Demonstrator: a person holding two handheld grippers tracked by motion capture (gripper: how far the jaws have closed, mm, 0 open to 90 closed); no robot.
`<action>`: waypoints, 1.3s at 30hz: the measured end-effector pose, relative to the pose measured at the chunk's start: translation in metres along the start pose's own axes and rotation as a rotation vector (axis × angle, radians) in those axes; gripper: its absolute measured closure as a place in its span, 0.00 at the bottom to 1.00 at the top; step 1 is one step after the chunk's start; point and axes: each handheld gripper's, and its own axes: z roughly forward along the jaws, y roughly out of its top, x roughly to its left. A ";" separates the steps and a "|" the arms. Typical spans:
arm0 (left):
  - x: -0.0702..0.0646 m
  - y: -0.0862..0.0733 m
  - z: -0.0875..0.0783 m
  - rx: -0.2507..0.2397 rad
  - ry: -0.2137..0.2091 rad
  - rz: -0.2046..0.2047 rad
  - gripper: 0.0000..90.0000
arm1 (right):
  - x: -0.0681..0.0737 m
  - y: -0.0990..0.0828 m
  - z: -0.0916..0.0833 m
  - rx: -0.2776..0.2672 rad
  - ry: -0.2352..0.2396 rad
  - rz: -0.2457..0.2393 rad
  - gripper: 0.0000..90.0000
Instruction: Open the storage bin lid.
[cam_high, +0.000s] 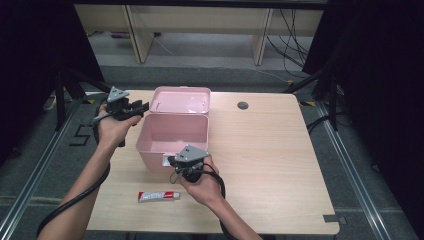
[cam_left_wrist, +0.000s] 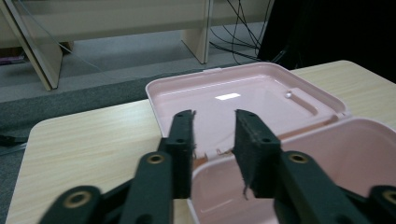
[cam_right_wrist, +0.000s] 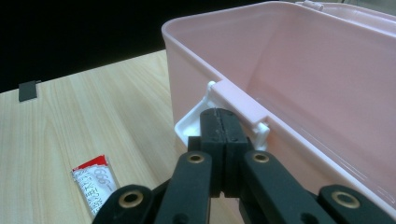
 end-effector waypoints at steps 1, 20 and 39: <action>-0.001 -0.003 -0.006 -0.006 -0.008 -0.003 0.67 | 0.000 0.000 0.000 0.005 0.001 0.002 1.00; -0.014 -0.043 -0.073 -0.015 -0.137 0.095 0.52 | 0.000 0.001 -0.001 0.019 0.001 0.007 1.00; -0.034 -0.087 -0.104 0.097 -0.272 0.258 0.54 | 0.000 0.002 -0.002 0.026 0.002 -0.002 1.00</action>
